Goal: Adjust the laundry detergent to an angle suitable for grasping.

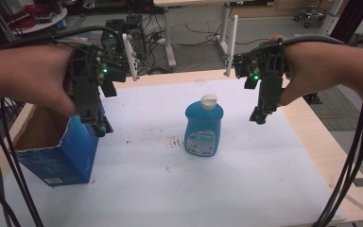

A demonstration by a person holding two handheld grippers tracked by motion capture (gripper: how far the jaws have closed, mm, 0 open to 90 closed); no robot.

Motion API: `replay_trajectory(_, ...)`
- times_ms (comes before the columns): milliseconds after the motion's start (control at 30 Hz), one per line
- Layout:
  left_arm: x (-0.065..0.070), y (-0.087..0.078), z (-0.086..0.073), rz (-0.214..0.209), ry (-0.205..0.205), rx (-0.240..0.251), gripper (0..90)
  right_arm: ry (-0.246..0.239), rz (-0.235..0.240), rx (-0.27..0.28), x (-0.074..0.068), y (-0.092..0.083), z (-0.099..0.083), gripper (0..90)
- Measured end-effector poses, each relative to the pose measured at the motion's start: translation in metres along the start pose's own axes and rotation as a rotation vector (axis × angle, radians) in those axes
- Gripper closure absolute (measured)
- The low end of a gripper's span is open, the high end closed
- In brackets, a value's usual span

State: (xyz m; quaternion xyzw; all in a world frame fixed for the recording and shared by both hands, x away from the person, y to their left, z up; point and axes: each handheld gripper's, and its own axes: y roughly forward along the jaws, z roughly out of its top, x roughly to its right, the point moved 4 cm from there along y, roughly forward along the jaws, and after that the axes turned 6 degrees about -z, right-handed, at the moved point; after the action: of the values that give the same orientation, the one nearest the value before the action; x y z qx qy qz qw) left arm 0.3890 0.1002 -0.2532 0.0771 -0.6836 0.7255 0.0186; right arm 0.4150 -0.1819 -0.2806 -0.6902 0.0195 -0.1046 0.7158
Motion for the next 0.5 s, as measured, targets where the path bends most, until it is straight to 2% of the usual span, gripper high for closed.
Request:
replay_trajectory(200,0.0011,-0.0009,0.0004,-0.002,-0.005,-0.002,2.4,0.0,-0.001,-0.005,-0.0003,0.0001,-0.0039,1.6)
replay_trajectory(333,0.0008,-0.0002,0.0027,-0.004,0.008,0.001,2.4,0.011,0.004,0.003,-0.0021,-0.0013,-0.004,1.6)
replay_trajectory(500,-0.0021,0.0007,0.0023,0.002,0.007,-0.003,2.4,0.004,0.01,-0.007,0.0014,0.0023,-0.0019,1.6)
